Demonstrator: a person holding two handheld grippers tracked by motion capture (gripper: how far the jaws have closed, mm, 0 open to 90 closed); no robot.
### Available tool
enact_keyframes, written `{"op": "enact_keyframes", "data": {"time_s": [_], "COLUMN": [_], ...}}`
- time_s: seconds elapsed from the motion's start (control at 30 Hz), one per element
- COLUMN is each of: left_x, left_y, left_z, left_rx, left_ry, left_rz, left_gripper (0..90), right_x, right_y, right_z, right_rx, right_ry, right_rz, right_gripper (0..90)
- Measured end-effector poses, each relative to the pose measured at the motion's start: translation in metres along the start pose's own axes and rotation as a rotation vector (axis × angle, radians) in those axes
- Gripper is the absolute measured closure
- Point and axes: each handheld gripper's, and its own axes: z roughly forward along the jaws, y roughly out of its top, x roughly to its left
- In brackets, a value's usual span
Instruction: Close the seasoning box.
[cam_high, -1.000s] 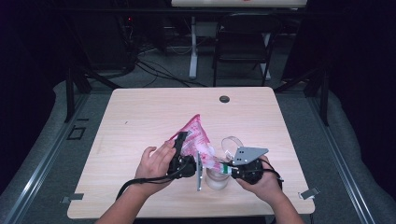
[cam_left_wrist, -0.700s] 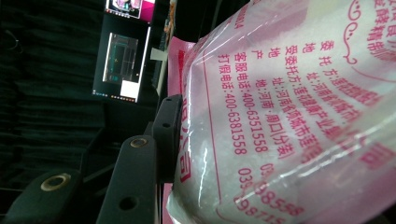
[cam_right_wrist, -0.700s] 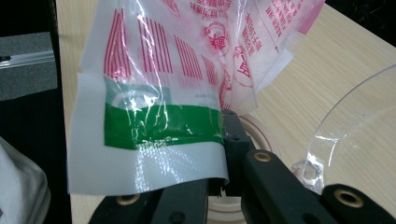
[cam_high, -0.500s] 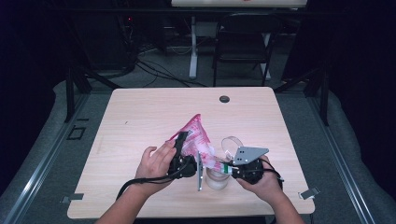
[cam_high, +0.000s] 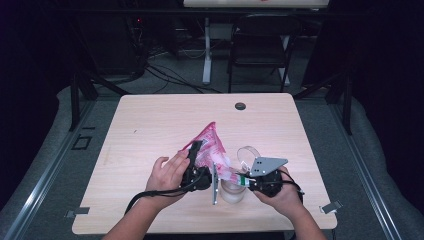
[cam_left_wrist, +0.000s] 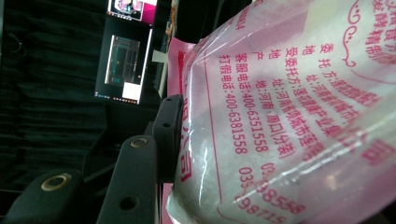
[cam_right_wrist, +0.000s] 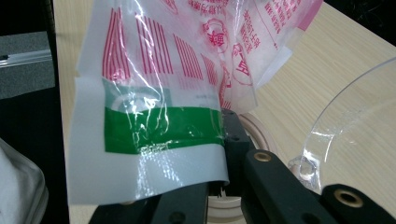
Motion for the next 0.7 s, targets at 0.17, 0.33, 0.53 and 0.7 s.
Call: {"op": "enact_keyframes", "data": {"time_s": [0.17, 0.33, 0.53, 0.7], "left_x": [0.0001, 0.0, -0.0001, 0.0009], "left_y": [0.001, 0.0018, 0.0033, 0.0046], "left_z": [-0.0001, -0.0002, -0.0008, -0.0012], "left_rx": [0.0, -0.004, -0.004, -0.012], "left_ry": [-0.001, 0.0, 0.0, 0.01], "left_rz": [-0.003, -0.002, -0.006, 0.002], "left_gripper": [61.3, 61.3, 61.3, 61.3], "right_x": [-0.001, -0.0012, -0.0017, -0.0019], "right_y": [-0.0006, -0.0009, -0.0014, -0.0019], "right_z": [-0.0002, -0.0007, -0.0008, -0.0007], "right_rx": [0.0, 0.001, 0.002, 0.004], "right_ry": [0.002, 0.0, -0.002, -0.005], "right_rz": [0.0, 0.003, 0.004, 0.001], "right_gripper": [89.7, 89.8, 89.7, 89.8]}}
